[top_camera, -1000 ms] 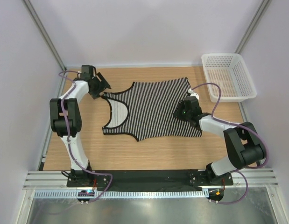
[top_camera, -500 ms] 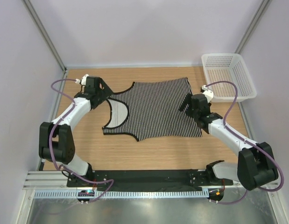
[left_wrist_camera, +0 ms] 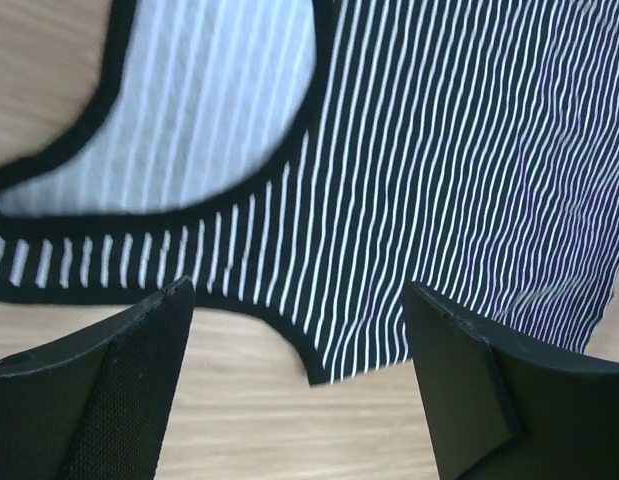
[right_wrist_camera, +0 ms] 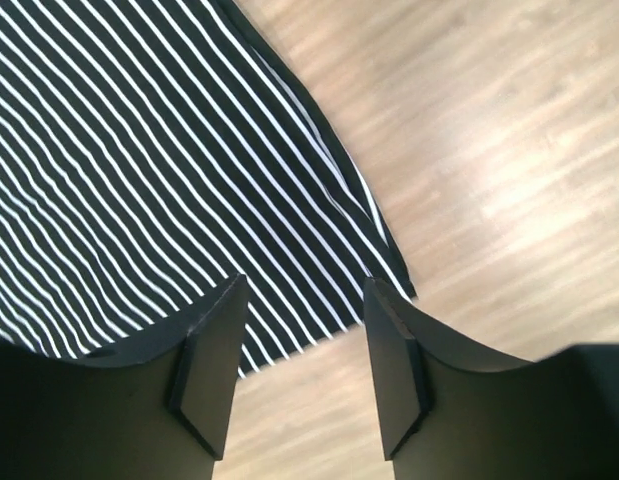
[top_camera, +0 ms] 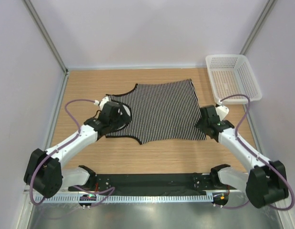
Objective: Fold and stack the tank tops
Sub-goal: Flatten the tank top out, then fold the tank top
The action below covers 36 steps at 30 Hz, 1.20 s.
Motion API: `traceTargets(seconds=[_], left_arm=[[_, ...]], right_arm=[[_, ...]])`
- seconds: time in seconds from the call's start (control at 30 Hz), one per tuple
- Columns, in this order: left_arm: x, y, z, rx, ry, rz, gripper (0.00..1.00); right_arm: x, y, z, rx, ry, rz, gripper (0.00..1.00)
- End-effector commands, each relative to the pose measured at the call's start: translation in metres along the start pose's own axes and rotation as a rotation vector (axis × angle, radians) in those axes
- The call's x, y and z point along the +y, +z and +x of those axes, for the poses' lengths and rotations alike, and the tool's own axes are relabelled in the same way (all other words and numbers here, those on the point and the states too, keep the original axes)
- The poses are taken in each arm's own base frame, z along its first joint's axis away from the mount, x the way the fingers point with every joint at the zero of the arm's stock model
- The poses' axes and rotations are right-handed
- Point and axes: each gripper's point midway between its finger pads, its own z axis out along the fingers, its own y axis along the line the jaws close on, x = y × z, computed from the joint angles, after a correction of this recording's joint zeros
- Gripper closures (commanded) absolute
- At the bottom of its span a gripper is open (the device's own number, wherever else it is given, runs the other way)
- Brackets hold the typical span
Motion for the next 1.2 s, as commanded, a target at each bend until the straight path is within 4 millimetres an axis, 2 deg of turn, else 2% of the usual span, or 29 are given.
traceTargets(seconds=[0.0, 0.13, 0.23, 0.3, 0.37, 0.43, 0.5, 0.73, 1.0, 1.13, 1.17], left_arm=[[-0.011, -0.009, 0.031, 0.045, -0.011, 0.052, 0.16], [-0.023, -0.013, 0.071, 0.123, 0.024, 0.076, 0.20], [-0.032, -0.014, 0.095, 0.150, 0.050, 0.079, 0.22], [-0.041, -0.014, 0.109, 0.162, 0.082, 0.089, 0.25], [-0.044, -0.013, 0.115, 0.161, 0.091, 0.086, 0.27], [-0.047, -0.011, 0.123, 0.181, 0.102, 0.087, 0.28], [-0.049, -0.007, 0.129, 0.199, 0.108, 0.083, 0.28], [-0.048, 0.003, 0.141, 0.222, 0.126, 0.063, 0.31], [-0.035, 0.016, 0.134, 0.196, 0.130, 0.011, 0.32], [-0.033, 0.018, 0.135, 0.209, 0.129, 0.007, 0.35], [-0.034, 0.017, 0.137, 0.221, 0.129, 0.012, 0.35]], right_arm=[[-0.012, -0.014, 0.010, -0.001, 0.078, -0.034, 0.47], [-0.029, -0.009, 0.014, -0.022, 0.117, 0.017, 0.61], [-0.035, 0.001, 0.017, 0.007, 0.118, 0.052, 0.67], [-0.034, 0.005, 0.021, 0.040, 0.115, 0.051, 0.69], [-0.035, 0.012, 0.024, 0.061, 0.108, 0.061, 0.69], [-0.032, 0.016, 0.028, 0.084, 0.106, 0.048, 0.65], [-0.031, 0.019, 0.034, 0.108, 0.101, 0.044, 0.61], [-0.042, 0.026, 0.048, 0.136, 0.130, 0.091, 0.61], [-0.054, 0.024, 0.048, 0.103, 0.140, 0.127, 0.56], [-0.058, 0.026, 0.047, 0.090, 0.144, 0.144, 0.63], [-0.060, 0.026, 0.044, 0.075, 0.142, 0.155, 0.70]])
